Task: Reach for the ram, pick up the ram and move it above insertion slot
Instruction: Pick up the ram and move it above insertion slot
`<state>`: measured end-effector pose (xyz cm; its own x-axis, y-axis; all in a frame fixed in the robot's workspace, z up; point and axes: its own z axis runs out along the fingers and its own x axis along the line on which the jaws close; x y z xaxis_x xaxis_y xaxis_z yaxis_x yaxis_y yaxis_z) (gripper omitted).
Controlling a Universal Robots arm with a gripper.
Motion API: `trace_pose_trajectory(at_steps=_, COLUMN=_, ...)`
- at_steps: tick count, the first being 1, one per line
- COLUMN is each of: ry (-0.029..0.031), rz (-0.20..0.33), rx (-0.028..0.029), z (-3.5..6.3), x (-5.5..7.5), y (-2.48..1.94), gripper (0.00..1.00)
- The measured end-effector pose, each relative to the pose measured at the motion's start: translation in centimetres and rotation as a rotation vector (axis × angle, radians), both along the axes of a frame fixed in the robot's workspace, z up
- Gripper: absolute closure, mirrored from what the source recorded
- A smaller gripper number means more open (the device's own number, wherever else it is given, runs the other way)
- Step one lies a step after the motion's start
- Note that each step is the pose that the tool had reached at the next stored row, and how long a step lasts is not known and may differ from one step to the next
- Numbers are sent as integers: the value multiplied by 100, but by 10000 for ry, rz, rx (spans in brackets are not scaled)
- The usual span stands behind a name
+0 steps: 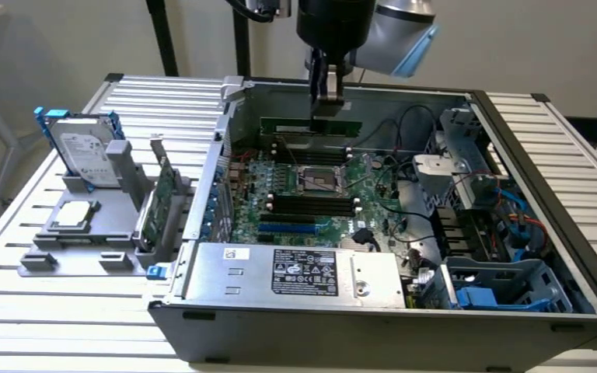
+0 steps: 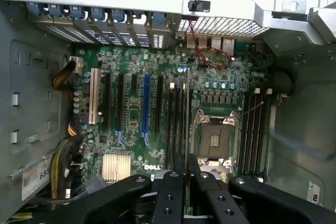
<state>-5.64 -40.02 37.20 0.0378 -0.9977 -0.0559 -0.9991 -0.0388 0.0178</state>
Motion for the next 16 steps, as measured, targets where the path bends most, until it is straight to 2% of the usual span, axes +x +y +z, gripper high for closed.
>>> trace_pose_trajectory(at_steps=2, ry=-3, rz=0, rx=-14, z=-10, x=36, y=59, gripper=86)
trace_pose_trajectory(at_steps=5, ry=-25, rz=-13, rx=-18, z=-15, x=74, y=102, gripper=86)
trace_pose_trajectory(at_steps=9, ry=-54, rz=-139, rx=-22, z=-23, x=92, y=121, gripper=86)
trace_pose_trajectory(at_steps=16, ry=-55, rz=-170, rx=-22, z=-23, x=93, y=122, gripper=86)
